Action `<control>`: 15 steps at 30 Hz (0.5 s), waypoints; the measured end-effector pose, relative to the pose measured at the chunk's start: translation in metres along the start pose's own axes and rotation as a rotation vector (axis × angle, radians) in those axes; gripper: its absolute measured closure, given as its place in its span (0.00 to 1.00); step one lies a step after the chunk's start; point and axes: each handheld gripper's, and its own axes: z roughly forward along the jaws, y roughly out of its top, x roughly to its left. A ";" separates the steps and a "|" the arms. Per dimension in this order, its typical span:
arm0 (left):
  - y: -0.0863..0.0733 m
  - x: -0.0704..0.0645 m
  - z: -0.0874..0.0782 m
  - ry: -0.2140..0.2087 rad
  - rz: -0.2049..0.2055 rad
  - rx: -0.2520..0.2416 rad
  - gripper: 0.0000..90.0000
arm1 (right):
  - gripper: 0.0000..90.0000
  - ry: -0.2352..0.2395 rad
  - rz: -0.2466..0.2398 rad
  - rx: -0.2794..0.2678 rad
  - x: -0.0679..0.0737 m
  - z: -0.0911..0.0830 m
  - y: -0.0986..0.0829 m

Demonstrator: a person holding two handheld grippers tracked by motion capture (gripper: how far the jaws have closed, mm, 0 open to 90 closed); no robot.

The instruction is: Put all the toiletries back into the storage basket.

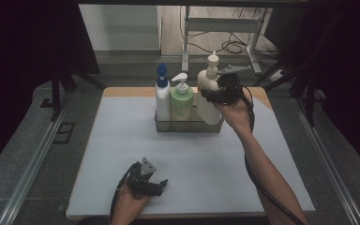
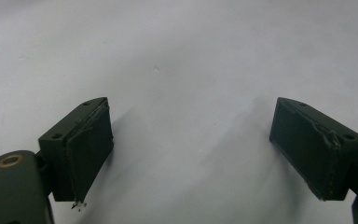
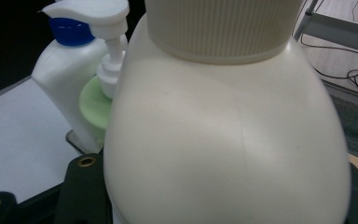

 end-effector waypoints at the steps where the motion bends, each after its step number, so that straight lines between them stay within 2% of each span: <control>1: 0.000 0.000 0.000 0.000 0.000 0.000 0.15 | 0.44 -0.004 0.002 -0.001 -0.001 0.002 0.001; 15: 0.000 0.000 0.000 0.000 0.001 0.001 0.15 | 0.44 -0.050 0.030 -0.014 -0.010 0.029 0.003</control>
